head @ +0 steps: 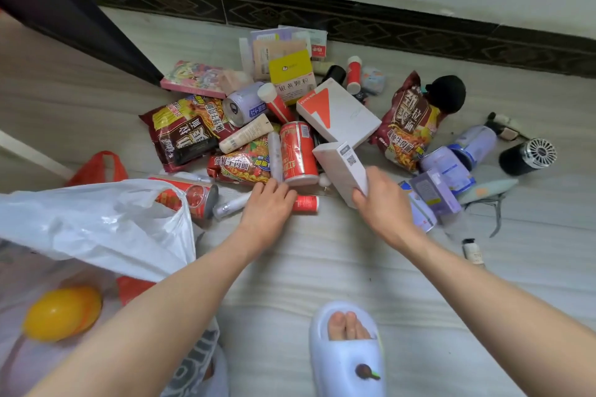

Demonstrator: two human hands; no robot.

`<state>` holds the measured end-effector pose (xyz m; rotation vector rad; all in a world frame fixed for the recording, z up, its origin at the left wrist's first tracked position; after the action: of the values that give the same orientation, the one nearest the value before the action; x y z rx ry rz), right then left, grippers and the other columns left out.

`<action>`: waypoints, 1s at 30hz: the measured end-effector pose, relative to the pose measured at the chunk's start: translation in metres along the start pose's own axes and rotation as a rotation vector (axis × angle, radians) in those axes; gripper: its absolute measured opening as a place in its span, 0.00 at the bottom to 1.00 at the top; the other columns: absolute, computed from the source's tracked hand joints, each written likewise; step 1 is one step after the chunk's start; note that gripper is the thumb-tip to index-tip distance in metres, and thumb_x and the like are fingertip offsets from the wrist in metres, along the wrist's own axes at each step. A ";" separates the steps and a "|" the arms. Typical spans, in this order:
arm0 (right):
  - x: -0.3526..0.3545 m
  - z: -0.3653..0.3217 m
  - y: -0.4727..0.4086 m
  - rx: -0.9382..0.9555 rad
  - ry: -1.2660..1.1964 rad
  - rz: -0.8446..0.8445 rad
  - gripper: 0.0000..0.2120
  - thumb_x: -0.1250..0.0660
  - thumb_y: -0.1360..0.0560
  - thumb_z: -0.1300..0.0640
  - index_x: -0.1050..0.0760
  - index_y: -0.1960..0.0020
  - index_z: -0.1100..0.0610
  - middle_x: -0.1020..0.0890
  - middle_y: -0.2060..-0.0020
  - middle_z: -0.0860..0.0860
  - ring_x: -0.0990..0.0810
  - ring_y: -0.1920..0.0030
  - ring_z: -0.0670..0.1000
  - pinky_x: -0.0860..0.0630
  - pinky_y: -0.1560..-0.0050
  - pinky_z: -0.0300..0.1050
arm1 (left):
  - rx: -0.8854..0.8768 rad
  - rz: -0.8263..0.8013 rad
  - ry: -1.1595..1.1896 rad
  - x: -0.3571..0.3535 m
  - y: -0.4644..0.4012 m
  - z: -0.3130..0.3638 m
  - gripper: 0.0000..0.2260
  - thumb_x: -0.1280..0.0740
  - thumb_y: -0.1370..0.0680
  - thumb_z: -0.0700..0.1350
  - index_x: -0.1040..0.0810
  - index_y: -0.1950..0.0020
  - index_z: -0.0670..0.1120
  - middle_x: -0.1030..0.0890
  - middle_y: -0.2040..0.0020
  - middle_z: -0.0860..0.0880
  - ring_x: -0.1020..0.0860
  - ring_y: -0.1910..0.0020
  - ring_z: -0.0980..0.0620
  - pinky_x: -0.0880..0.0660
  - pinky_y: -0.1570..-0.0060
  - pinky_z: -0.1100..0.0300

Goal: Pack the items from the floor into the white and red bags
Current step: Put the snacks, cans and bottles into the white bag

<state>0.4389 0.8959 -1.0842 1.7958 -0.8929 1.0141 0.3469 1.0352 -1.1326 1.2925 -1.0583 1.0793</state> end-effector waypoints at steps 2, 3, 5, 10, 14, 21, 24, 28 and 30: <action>0.007 -0.001 0.007 0.018 -0.046 0.030 0.14 0.40 0.25 0.56 0.32 0.42 0.61 0.24 0.46 0.59 0.26 0.47 0.61 0.35 0.59 0.48 | 0.010 0.031 0.006 0.002 -0.001 0.002 0.14 0.23 0.41 0.41 0.22 0.60 0.45 0.19 0.61 0.45 0.23 0.61 0.46 0.26 0.61 0.55; 0.010 -0.001 0.011 0.024 -0.066 0.043 0.14 0.39 0.25 0.56 0.32 0.42 0.60 0.24 0.46 0.58 0.26 0.47 0.61 0.34 0.58 0.49 | 0.012 0.045 0.011 0.003 0.000 0.002 0.13 0.23 0.41 0.41 0.23 0.60 0.45 0.20 0.61 0.45 0.23 0.62 0.45 0.27 0.61 0.56; 0.017 -0.002 0.020 0.028 -0.114 0.068 0.15 0.38 0.25 0.55 0.31 0.41 0.60 0.23 0.46 0.58 0.26 0.46 0.61 0.32 0.56 0.50 | 0.038 0.051 0.044 0.004 0.003 0.001 0.13 0.23 0.41 0.40 0.23 0.61 0.44 0.21 0.63 0.44 0.23 0.63 0.44 0.27 0.63 0.56; 0.047 -0.012 0.045 0.067 -0.276 0.168 0.15 0.35 0.25 0.53 0.29 0.41 0.57 0.20 0.48 0.55 0.24 0.50 0.57 0.34 0.57 0.46 | 0.122 0.160 0.404 0.039 0.027 -0.002 0.10 0.30 0.33 0.35 0.23 0.53 0.36 0.24 0.57 0.38 0.24 0.60 0.39 0.24 0.67 0.48; 0.084 -0.044 0.067 0.196 -0.356 0.233 0.13 0.34 0.26 0.52 0.28 0.43 0.55 0.20 0.50 0.52 0.25 0.54 0.52 0.32 0.57 0.45 | 0.152 0.362 0.519 0.109 0.074 -0.018 0.14 0.28 0.32 0.37 0.23 0.48 0.37 0.25 0.55 0.41 0.24 0.59 0.44 0.24 0.63 0.53; 0.114 -0.158 0.117 0.472 -0.394 0.169 0.14 0.34 0.26 0.56 0.28 0.42 0.57 0.20 0.48 0.53 0.24 0.51 0.52 0.31 0.54 0.43 | 0.478 0.686 0.633 0.176 0.205 -0.101 0.13 0.32 0.30 0.38 0.23 0.46 0.40 0.28 0.50 0.45 0.29 0.51 0.55 0.36 0.45 0.73; 0.098 -0.219 0.151 0.652 -0.262 -0.021 0.14 0.35 0.26 0.53 0.28 0.42 0.55 0.20 0.48 0.53 0.23 0.50 0.54 0.27 0.50 0.49 | 0.656 0.780 0.624 0.182 0.273 -0.130 0.13 0.29 0.31 0.33 0.22 0.48 0.40 0.28 0.52 0.46 0.31 0.53 0.60 0.39 0.47 0.78; 0.059 -0.281 0.187 0.757 -0.087 -0.190 0.16 0.38 0.25 0.48 0.29 0.41 0.54 0.20 0.47 0.54 0.23 0.47 0.57 0.25 0.49 0.52 | 0.848 0.781 0.609 0.169 0.339 -0.157 0.12 0.28 0.31 0.33 0.25 0.50 0.40 0.27 0.53 0.47 0.31 0.55 0.57 0.38 0.54 0.71; 0.027 -0.300 0.192 0.735 -0.010 -0.239 0.17 0.38 0.25 0.48 0.29 0.40 0.55 0.20 0.46 0.57 0.23 0.46 0.59 0.25 0.50 0.51 | 0.857 0.723 0.565 0.153 0.351 -0.164 0.12 0.28 0.32 0.32 0.25 0.52 0.40 0.25 0.54 0.44 0.29 0.53 0.53 0.36 0.53 0.68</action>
<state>0.2003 1.0947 -0.9077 2.4370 -0.2927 1.2703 0.0292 1.1979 -0.9181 1.0933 -0.6156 2.4650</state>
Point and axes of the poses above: each hand's wrist, its own y-axis away from the middle knuckle, its own x-axis out of the back of the hand, z = x × y, the point moved 8 cm from there along -y, towards the middle knuckle
